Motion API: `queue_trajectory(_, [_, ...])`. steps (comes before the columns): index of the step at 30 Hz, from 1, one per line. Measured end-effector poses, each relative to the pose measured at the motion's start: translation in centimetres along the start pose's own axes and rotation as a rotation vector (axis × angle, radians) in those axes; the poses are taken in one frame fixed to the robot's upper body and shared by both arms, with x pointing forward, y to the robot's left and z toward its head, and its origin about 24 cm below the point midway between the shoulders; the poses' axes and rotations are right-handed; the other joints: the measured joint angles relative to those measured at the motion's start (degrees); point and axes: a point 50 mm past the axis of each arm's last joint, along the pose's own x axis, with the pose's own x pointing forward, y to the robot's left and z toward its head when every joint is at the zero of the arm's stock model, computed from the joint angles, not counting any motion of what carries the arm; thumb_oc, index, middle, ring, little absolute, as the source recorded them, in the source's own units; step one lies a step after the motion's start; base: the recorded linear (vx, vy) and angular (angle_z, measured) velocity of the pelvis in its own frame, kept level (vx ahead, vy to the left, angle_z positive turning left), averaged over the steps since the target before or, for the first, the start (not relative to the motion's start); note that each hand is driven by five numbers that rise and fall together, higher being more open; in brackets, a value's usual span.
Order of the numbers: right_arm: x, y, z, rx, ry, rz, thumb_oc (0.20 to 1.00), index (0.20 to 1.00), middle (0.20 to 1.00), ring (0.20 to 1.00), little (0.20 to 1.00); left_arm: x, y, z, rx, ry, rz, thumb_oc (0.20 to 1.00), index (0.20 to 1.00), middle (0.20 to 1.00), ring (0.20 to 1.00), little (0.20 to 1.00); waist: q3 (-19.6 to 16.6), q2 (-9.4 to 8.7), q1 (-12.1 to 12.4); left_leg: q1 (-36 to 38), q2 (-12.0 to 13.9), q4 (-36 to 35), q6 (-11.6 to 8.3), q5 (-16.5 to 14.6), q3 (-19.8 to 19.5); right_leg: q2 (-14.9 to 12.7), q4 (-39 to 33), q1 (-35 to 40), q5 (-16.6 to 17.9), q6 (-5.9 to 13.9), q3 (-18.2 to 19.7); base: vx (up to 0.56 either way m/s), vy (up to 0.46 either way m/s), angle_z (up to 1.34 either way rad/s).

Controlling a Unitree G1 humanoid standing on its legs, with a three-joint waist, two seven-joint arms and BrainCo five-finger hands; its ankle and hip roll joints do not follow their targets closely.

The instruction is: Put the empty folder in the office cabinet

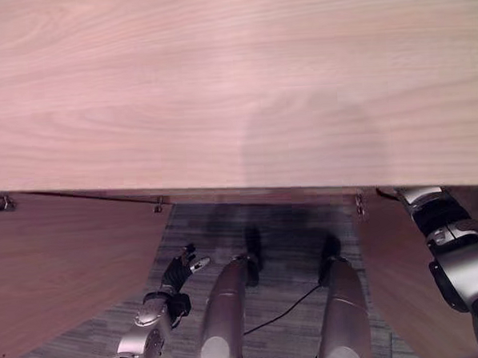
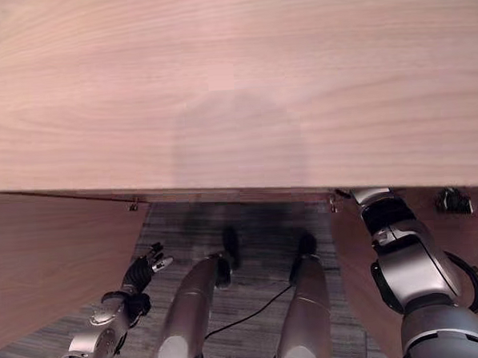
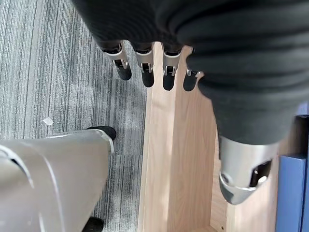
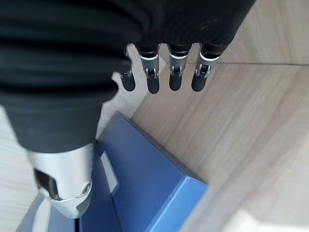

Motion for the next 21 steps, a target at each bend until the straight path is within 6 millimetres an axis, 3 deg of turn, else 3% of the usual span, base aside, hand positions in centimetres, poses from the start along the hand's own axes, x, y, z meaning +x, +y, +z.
queue_trajectory(3, [0.9,-2.4,2.8,-0.026,-0.086,-0.059,1.0,1.0,1.0,1.0,1.0,0.0,-0.2,2.0,0.033,-0.069,-0.035,1.0,1.0,1.0,1.0,1.0,0.5,-0.79,0.0,-7.7,0.7,8.2,1.32,-2.2,0.2,-0.2,6.2,-7.2,-0.9,0.12,1.6,-0.11,0.049,-0.03])
queue_trajectory(5, [1.2,-3.6,3.6,-0.034,-0.106,-0.104,1.0,1.0,1.0,1.0,1.0,0.8,-0.8,3.6,0.045,-0.117,-0.058,1.0,1.0,1.0,1.0,1.0,0.7,-1.12,0.2,-11.4,1.0,11.4,1.26,-3.2,0.0,-0.5,9.1,-10.7,-1.2,-0.02,2.2,-0.04,0.016,0.05])
queue_trajectory(7, [1.1,-3.0,3.3,-0.035,-0.099,-0.094,1.0,1.0,1.0,1.0,1.0,1.1,-1.0,4.5,0.053,-0.144,-0.067,1.0,1.0,1.0,1.0,1.0,1.2,-1.9,0.1,-12.0,1.0,12.4,1.24,-3.3,0.3,-0.9,9.4,-11.2,-1.2,0.0,2.3,-0.07,0.031,-0.03])
queue_trajectory(10, [1.1,-4.0,3.5,-0.018,-0.112,-0.15,1.0,1.0,1.0,1.0,1.0,1.1,-1.6,6.0,0.076,-0.2,-0.094,1.0,1.0,1.0,1.0,1.0,1.2,-2.05,0.0,-14.6,1.0,15.4,1.48,-4.5,-0.2,-1.3,11.7,-13.2,-1.9,0.64,2.4,-0.02,0.009,0.0])
queue_trajectory(13, [1.1,-4.6,3.6,0.001,-0.115,-0.193,1.0,1.0,1.0,1.0,1.0,1.1,-2.2,7.3,0.085,-0.248,-0.119,1.0,1.0,1.0,1.0,1.0,1.2,-2.14,0.0,-17.8,1.0,18.4,1.8,-4.9,-0.6,-1.9,14.4,-16.2,-2.4,-0.07,2.6,-0.03,0.0,0.06])
queue_trajectory(21, [1.0,-5.6,4.5,0.02,-0.154,-0.249,1.0,1.0,1.0,1.0,1.0,0.8,-2.7,8.7,0.081,-0.314,-0.123,1.0,1.0,1.0,1.0,1.0,1.2,-2.23,0.4,-25.2,1.2,25.4,1.95,-6.8,-1.8,-2.4,21.6,-23.1,-4.8,-1.06,3.2,-0.01,-0.025,0.06])
